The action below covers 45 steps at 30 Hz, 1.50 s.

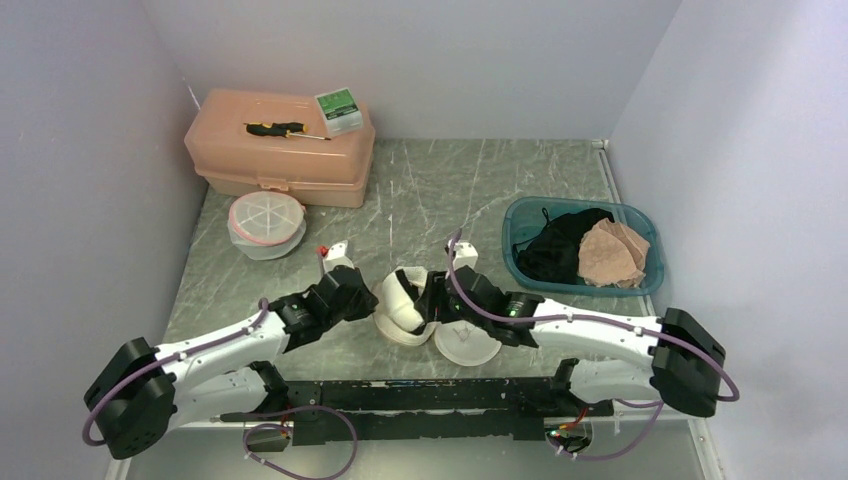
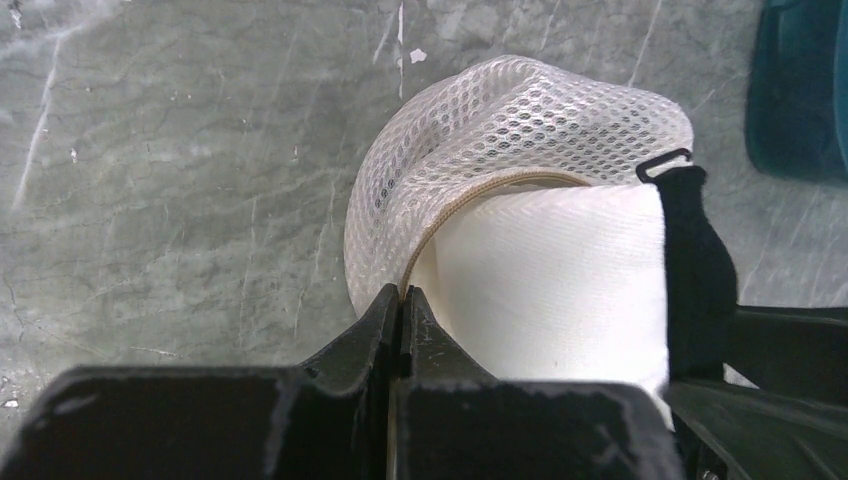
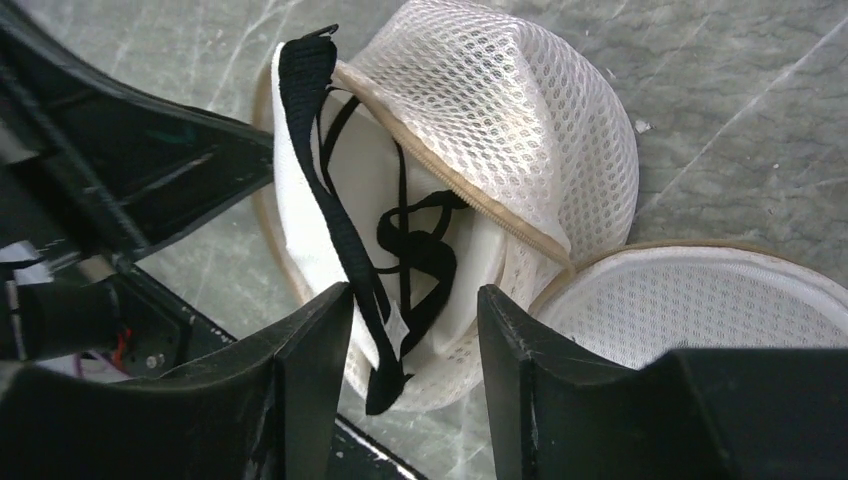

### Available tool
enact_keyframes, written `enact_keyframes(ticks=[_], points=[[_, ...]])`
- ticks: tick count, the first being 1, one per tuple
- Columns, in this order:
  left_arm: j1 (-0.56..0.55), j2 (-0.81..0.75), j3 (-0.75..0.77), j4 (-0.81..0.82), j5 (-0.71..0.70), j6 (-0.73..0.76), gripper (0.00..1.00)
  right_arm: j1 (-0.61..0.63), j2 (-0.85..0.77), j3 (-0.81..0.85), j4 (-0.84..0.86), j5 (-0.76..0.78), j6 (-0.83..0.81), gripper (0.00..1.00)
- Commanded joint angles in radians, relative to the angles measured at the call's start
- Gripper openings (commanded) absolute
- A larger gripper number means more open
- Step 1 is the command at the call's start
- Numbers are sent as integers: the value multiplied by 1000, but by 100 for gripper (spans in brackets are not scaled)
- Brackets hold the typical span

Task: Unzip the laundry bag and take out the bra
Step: Pick up the bra from the laundry bag.

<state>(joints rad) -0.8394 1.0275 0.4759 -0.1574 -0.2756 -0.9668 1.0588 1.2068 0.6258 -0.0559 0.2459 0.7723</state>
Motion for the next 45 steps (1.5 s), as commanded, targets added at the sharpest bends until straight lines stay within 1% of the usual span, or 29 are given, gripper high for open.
enact_keyframes(ticks=[1,6,9,14,15,18,24,25,27,28,29,31,33,35,36,40,43,45], points=[[-1,48,41,60,26,0,3,6,-74,-1,-31,-13,31,54],[0,84,60,85,37,2,3,10,-69,-11,-25,-47,45,59],[0,100,69,96,46,2,3,8,-55,-29,14,-71,52,63],[0,113,85,93,48,3,3,24,-56,-15,34,-68,32,71],[0,115,88,94,47,5,3,36,-59,-11,33,-55,18,72],[0,124,108,89,45,13,3,75,-84,-4,8,1,1,73],[-1,146,129,83,45,23,3,173,-248,-41,-4,222,-1,72],[0,149,127,87,47,21,3,186,-270,-38,-9,247,-9,72],[-1,154,128,91,47,21,3,206,-293,-28,2,250,-44,68],[-1,155,130,91,47,20,3,211,-292,-20,11,232,-63,65],[-1,159,131,88,47,20,3,214,-282,-9,30,173,-88,60],[-1,162,132,89,48,20,3,214,-233,26,35,90,-116,51],[-1,162,130,93,48,18,3,213,-160,71,22,19,-138,45],[-1,163,129,93,53,15,3,212,-73,106,7,-18,-140,42],[-1,163,129,92,54,13,3,212,-44,120,-7,-13,-134,40],[-1,143,118,80,58,7,3,190,39,149,-77,114,-90,33],[-1,115,99,71,52,1,3,143,54,126,-73,147,-64,31],[-1,98,91,65,47,-1,3,105,60,103,-58,140,-55,30]])
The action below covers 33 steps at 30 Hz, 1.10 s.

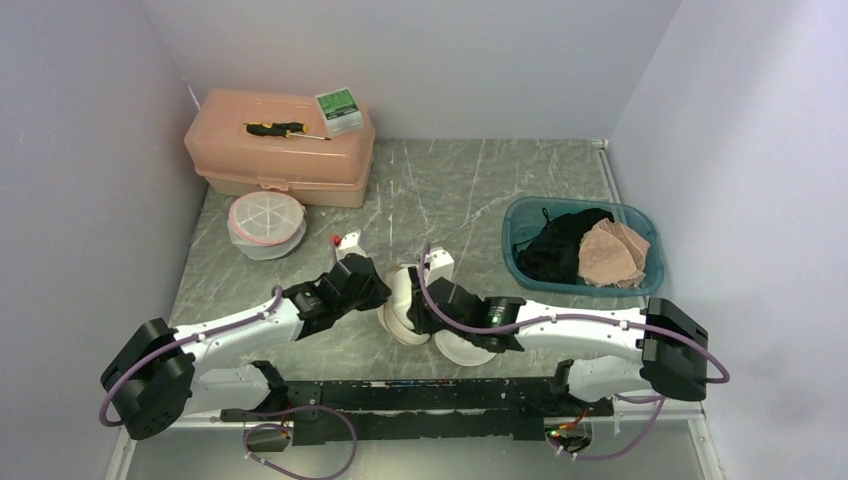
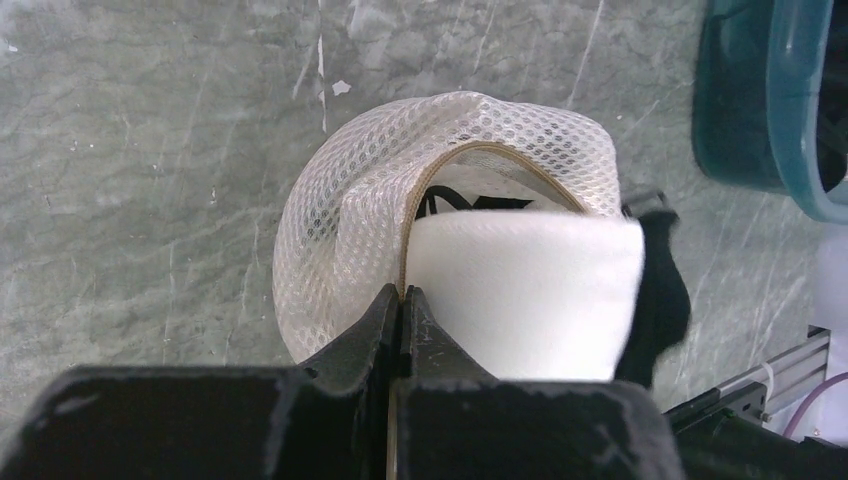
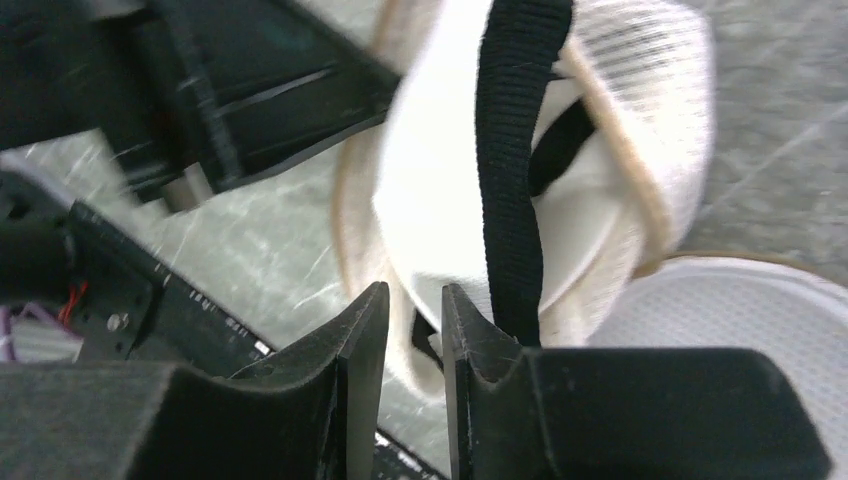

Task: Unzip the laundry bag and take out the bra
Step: Pick up the bra from the laundry bag.

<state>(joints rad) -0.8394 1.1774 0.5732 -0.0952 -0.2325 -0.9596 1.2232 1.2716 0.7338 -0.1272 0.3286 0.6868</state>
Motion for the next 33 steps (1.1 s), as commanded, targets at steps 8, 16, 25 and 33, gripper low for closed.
enact_keyframes(ticks=[8,16,25,33], points=[[-1,-77,-22,-9,0,-13,3,-154,84,-26,110,-55,18,30],[0,-75,-27,-11,-2,-12,3,-163,-6,-55,91,-60,52,47],[-1,-68,-23,-7,-9,-8,3,-164,-193,-113,41,-156,98,59],[0,-51,-19,2,7,-16,3,-206,-130,-164,159,-250,161,69]])
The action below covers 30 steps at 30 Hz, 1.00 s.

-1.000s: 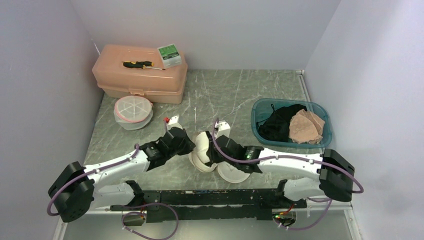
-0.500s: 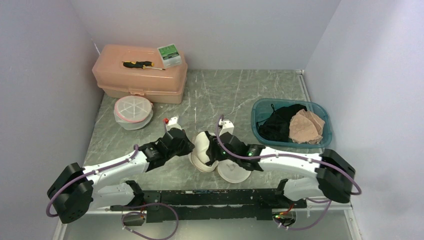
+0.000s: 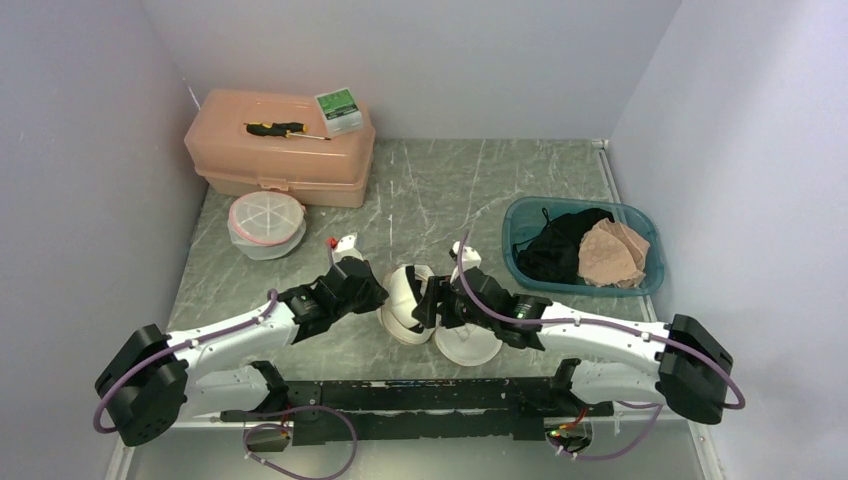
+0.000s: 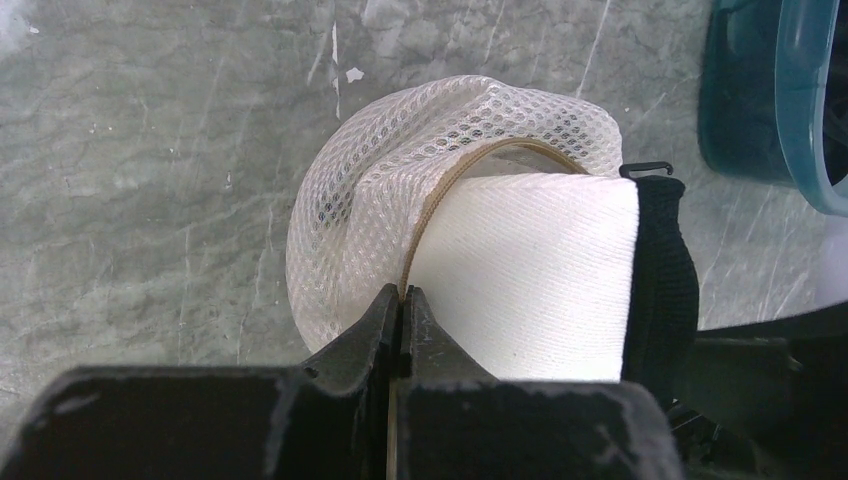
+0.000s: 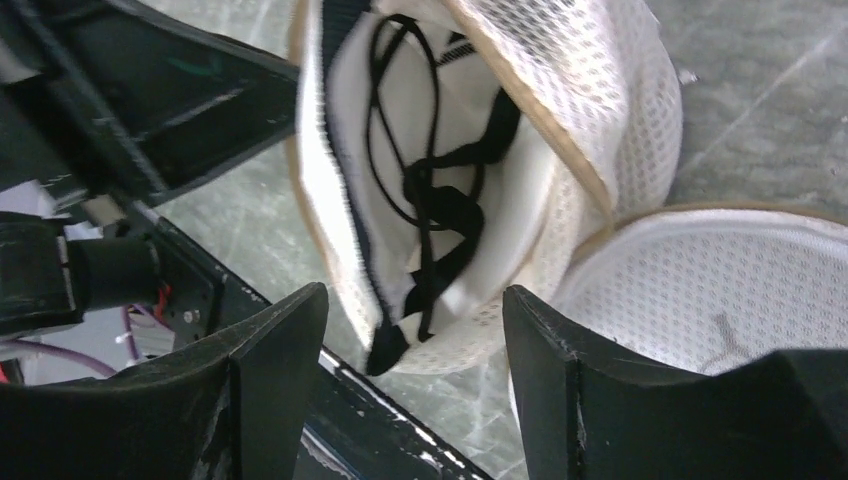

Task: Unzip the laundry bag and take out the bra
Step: Pick up the bra from the laundry bag.

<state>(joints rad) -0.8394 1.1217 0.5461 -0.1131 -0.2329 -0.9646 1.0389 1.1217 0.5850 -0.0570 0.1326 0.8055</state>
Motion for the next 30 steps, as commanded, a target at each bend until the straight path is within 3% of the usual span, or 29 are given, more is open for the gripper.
enact_keyframes(ticks=[1,6,24,30], points=[[-1,5,10,16,8,-11,3,-23,28,-14,91,-51,42,71],[-1,3,10,17,10,-12,3,-41,66,-18,132,-61,42,76],[-1,19,8,27,19,-12,3,-92,181,13,112,-48,26,77],[-1,28,5,39,25,-15,3,-93,198,-7,210,-109,19,69]])
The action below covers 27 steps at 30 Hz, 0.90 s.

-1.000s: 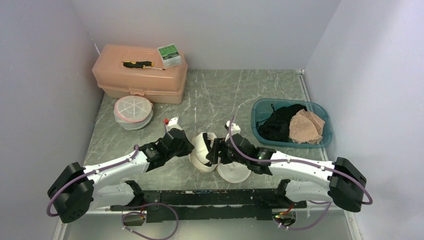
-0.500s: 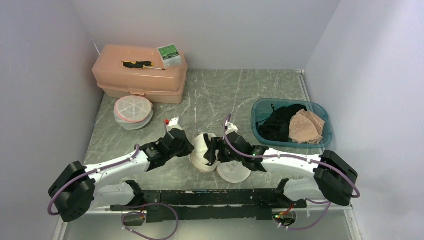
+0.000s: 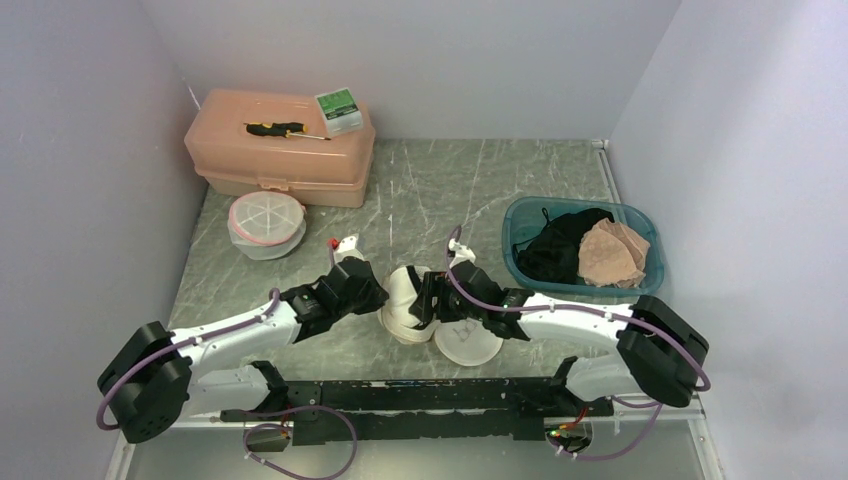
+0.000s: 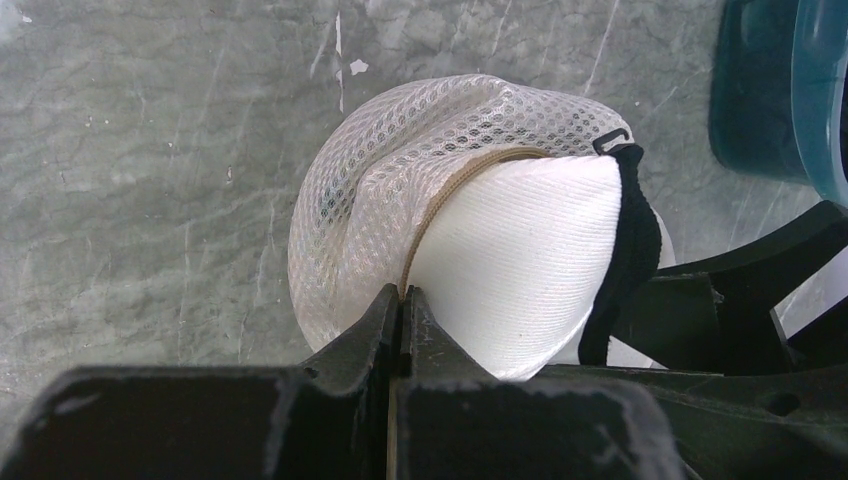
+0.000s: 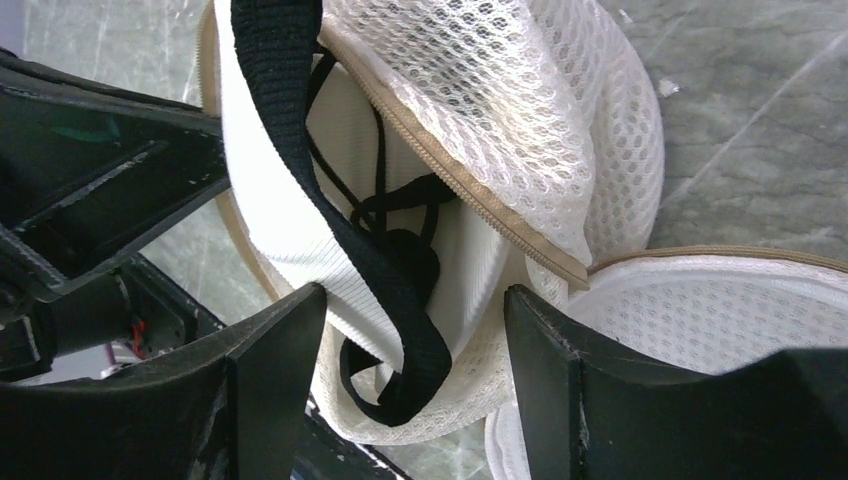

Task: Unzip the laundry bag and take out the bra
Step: Pick up the bra from the laundry bag.

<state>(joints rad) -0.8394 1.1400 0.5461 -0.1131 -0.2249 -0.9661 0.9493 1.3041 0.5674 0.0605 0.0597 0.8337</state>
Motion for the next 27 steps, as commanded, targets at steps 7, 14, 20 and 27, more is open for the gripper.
enact_keyframes(ticks=[7,14,20,27], points=[[-1,24,3,50,31,-19,3,-4,69,46,115,-67,-17,57],[-1,17,1,48,29,-17,3,-4,103,47,130,-89,-4,42],[0,-6,-9,35,12,-17,3,-7,21,26,119,-95,-4,22],[-1,-30,-6,6,-14,-11,3,-25,-143,18,33,-122,-42,0]])
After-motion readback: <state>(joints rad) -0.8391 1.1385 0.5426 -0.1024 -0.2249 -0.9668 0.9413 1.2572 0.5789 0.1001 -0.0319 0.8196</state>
